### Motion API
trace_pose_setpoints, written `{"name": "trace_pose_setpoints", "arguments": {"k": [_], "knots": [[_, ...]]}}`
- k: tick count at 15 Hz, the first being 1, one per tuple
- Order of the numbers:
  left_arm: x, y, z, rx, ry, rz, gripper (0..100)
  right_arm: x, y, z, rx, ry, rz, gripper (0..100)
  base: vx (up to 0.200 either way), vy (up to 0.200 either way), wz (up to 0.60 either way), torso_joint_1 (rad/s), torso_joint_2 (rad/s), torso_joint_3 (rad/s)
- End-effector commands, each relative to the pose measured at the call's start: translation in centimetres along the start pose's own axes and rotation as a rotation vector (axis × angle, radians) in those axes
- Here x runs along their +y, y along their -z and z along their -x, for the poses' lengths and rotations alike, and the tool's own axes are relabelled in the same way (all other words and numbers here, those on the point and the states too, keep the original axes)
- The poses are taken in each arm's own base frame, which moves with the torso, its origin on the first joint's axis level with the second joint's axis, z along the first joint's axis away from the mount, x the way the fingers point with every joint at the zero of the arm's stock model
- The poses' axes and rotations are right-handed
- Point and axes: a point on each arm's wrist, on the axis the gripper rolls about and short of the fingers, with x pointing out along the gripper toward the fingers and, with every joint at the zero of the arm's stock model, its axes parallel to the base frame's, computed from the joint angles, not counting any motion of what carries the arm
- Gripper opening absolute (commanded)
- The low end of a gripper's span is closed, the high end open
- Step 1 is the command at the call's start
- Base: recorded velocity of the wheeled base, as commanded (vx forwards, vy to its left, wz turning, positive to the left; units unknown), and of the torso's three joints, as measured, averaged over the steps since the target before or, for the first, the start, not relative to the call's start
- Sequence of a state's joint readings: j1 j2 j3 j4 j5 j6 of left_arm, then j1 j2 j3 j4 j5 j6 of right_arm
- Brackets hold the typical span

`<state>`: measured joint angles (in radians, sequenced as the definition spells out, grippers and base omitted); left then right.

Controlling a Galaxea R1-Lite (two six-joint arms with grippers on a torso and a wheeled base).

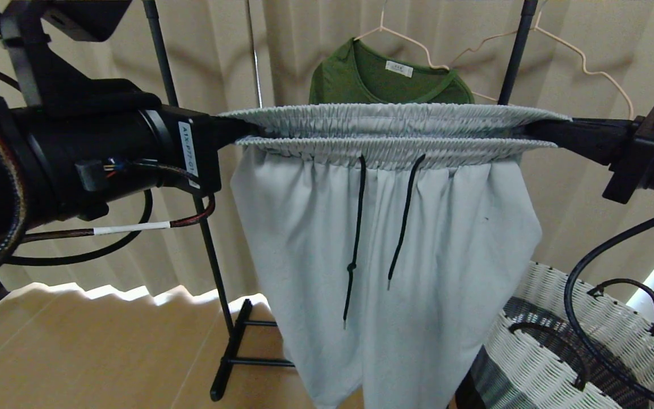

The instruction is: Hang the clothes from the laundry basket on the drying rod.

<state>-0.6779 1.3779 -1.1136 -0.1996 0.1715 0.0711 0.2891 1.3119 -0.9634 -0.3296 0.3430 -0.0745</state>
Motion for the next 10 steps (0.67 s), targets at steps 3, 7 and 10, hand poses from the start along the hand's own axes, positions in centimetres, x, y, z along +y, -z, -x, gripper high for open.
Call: {"name": "trace_pose_setpoints", "arguments": {"k": [3, 7, 10], "knots": [[0.0, -0.1, 0.2, -0.006, -0.001, 0.001, 0, 0.3, 0.4, 0.6, 0.05, -0.007, -0.016, 100, 0.0, 0.0, 0.0, 0.0, 0.0, 0.0], [0.1, 0.3, -0.1, 0.007, -0.01, 0.003, 0, 1.5, 1.9, 2.5, 0.074, -0.035, -0.024, 100, 0.0, 0.0, 0.0, 0.0, 0.0, 0.0], [0.2, 0.3, -0.2, 0.009, -0.016, 0.005, 0, 2.8, 2.5, 3.8, 0.071, -0.079, -0.022, 100, 0.0, 0.0, 0.0, 0.0, 0.0, 0.0]]}}
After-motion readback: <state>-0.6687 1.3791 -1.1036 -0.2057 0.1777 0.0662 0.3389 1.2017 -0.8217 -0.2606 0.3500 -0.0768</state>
